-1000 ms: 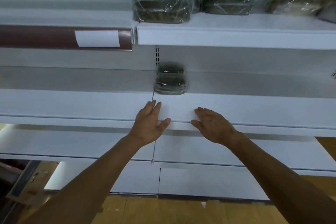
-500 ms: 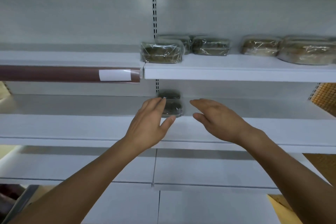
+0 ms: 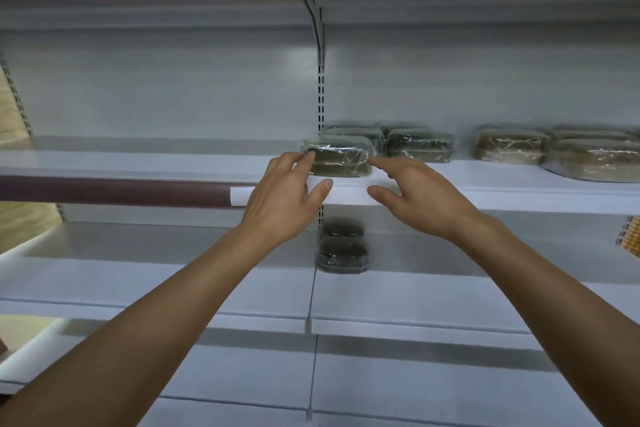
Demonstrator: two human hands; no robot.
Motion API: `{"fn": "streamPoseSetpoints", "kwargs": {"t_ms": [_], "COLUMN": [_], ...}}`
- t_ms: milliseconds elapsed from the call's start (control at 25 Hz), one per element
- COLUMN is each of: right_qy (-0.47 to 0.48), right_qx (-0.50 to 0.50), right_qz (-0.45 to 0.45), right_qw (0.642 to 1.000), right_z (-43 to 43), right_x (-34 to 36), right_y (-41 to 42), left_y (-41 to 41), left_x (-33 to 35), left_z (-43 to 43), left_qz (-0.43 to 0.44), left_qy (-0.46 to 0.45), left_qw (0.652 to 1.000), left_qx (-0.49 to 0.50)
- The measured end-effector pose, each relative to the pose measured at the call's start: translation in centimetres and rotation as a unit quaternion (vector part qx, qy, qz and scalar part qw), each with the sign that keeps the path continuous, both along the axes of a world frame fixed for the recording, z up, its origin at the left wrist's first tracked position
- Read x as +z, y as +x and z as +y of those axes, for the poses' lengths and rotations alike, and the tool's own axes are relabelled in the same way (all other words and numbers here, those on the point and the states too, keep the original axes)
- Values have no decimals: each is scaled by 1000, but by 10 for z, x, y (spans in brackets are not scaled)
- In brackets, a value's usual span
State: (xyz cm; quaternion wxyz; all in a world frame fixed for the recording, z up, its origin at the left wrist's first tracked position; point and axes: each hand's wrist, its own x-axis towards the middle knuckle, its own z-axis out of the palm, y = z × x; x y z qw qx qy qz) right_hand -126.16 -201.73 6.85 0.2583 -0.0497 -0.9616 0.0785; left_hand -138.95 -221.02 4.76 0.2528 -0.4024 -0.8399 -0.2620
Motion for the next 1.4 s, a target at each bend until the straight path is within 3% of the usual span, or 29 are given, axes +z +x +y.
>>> {"fn": "streamPoseSetpoints", "kwargs": {"t_ms": [240, 440, 600, 800, 960, 1240, 1400], "right_qy": [-21, -75, -92, -65, -54, -143, -118], "right_qx": [-23, -13, -59, -93, -70, 5, 7], "right_qz": [-46, -50, -16, -43, -32, 9, -6], "right_qw": [998, 996, 994, 993, 996, 990, 993], "right_z": [17, 27, 27, 28, 26, 24, 21], "right_x": [2, 2, -7, -4, -9, -5, 0], "right_y": [-41, -68, -81, -93, -89, -63, -42], "left_y": [-28, -53, -55, -59, -59, -42, -20], "left_x": [16, 28, 14, 13, 12, 10, 13], "left_z": [25, 46, 49, 55, 55, 43, 36], "left_qz": [-37, -122, -67, -60, -68, -78, -69], "left_qy": [-40, -53, -45, -44, -44, -15, -23], "left_qw": [998, 990, 995, 994, 993, 996, 997], "left_qx": [40, 38, 65, 79, 87, 32, 1]}}
